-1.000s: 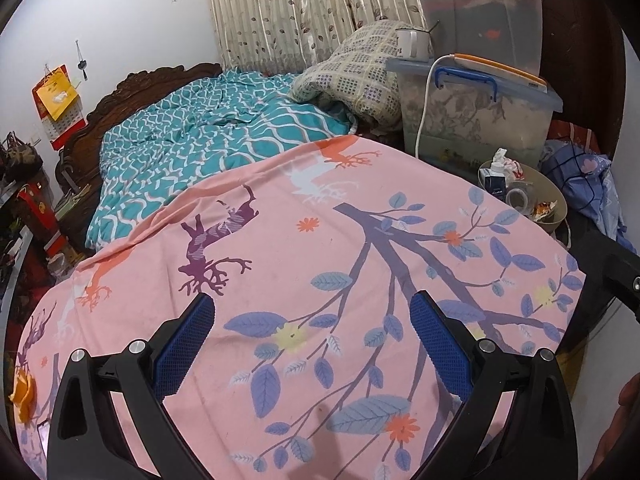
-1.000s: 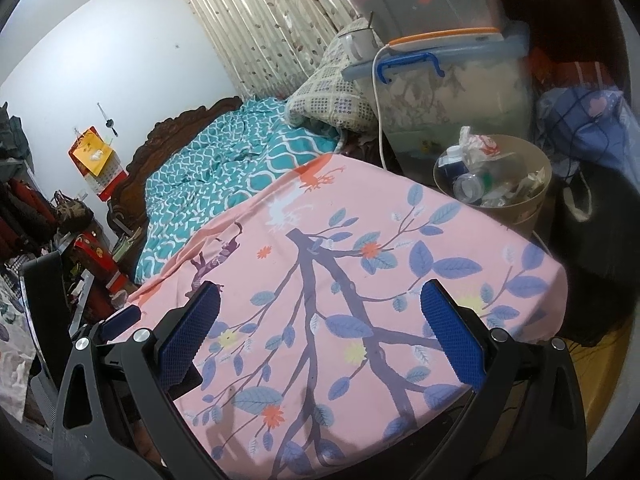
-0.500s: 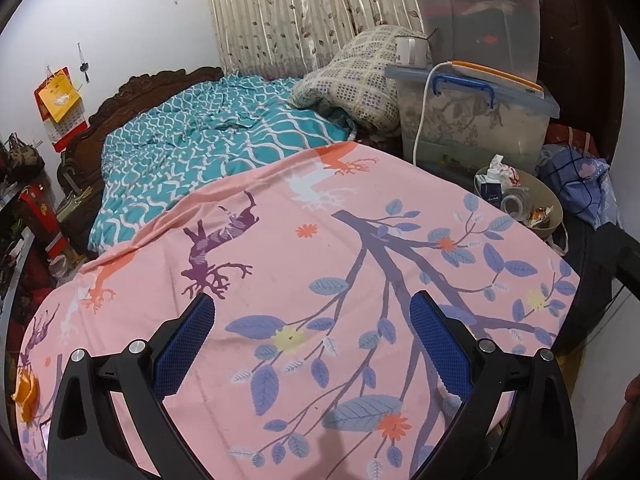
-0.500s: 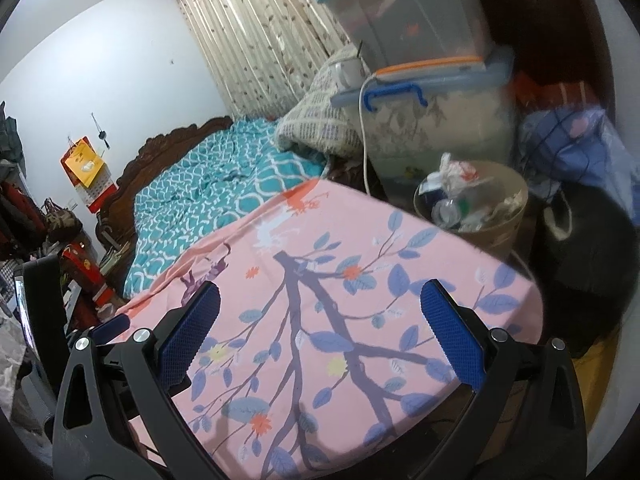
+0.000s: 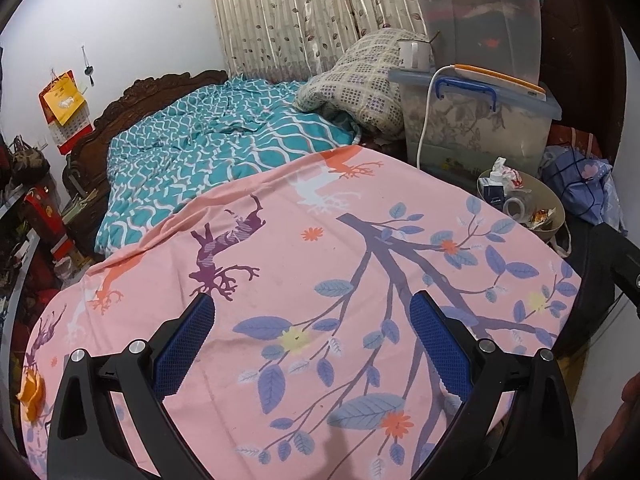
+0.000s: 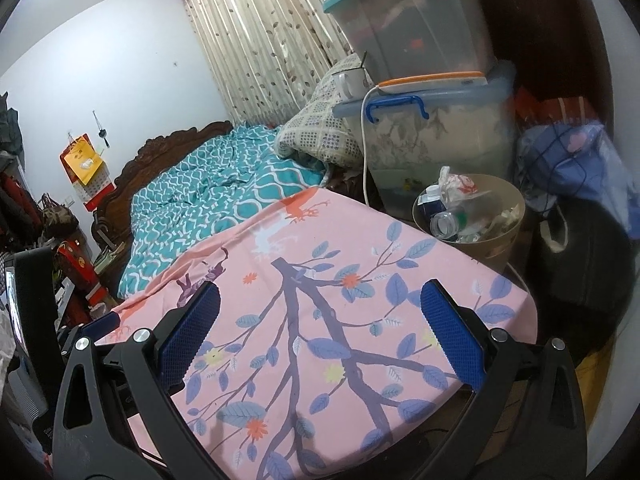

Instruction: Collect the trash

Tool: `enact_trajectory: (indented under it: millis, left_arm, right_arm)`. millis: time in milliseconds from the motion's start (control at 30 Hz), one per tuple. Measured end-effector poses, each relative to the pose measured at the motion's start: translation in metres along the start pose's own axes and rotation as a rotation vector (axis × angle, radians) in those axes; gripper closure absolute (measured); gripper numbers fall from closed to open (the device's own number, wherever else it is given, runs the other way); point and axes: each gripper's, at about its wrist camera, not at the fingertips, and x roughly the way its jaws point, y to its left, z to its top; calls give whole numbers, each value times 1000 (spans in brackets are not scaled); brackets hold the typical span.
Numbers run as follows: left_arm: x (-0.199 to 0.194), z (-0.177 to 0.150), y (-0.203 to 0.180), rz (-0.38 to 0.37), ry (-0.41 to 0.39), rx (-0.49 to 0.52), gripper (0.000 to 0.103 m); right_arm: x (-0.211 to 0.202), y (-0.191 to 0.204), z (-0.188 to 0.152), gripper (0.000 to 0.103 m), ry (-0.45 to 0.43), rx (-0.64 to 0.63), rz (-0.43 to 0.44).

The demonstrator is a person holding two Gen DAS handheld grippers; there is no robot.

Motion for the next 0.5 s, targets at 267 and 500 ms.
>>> enact_trajectory:
  millis: [267, 500]
  left_arm:
    - [0, -1, 3, 14, 0, -7, 9]
    - [1, -2, 2, 17, 3, 5, 9]
  right_arm:
    - [1, -1, 0, 4, 1, 3, 1]
    - [1, 0, -2, 4, 2, 4, 0]
